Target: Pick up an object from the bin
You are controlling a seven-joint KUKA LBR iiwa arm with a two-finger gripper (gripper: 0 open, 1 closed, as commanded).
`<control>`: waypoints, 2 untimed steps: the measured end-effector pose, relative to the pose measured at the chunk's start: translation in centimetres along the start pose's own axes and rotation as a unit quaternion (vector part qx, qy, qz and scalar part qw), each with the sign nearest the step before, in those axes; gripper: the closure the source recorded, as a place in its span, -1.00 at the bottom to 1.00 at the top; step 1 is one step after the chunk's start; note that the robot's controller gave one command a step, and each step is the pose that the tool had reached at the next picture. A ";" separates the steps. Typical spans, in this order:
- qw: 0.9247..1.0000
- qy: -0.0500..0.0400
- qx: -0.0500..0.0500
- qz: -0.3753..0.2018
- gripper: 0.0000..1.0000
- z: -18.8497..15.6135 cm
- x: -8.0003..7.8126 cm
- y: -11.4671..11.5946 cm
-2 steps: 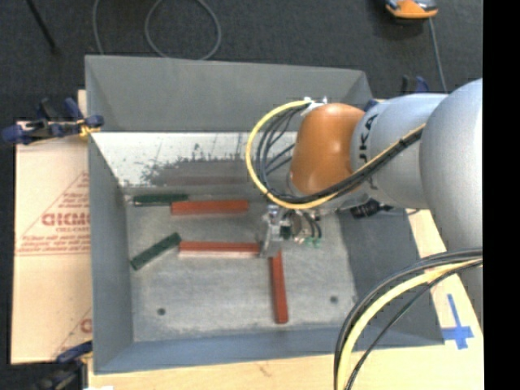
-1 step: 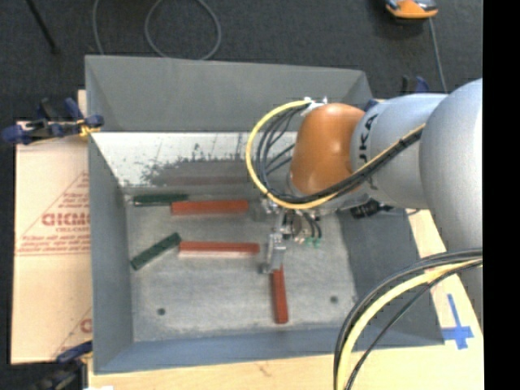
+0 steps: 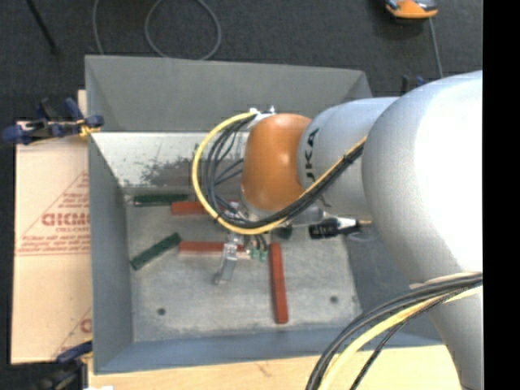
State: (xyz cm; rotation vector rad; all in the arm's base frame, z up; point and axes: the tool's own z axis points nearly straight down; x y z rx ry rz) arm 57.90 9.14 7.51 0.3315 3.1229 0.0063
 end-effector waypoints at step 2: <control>1.000 -0.002 0.002 0.030 1.00 -13.0 0.5 0.1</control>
Offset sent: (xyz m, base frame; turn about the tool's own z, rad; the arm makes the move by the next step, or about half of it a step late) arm 0.0000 0.0000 0.0000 0.0000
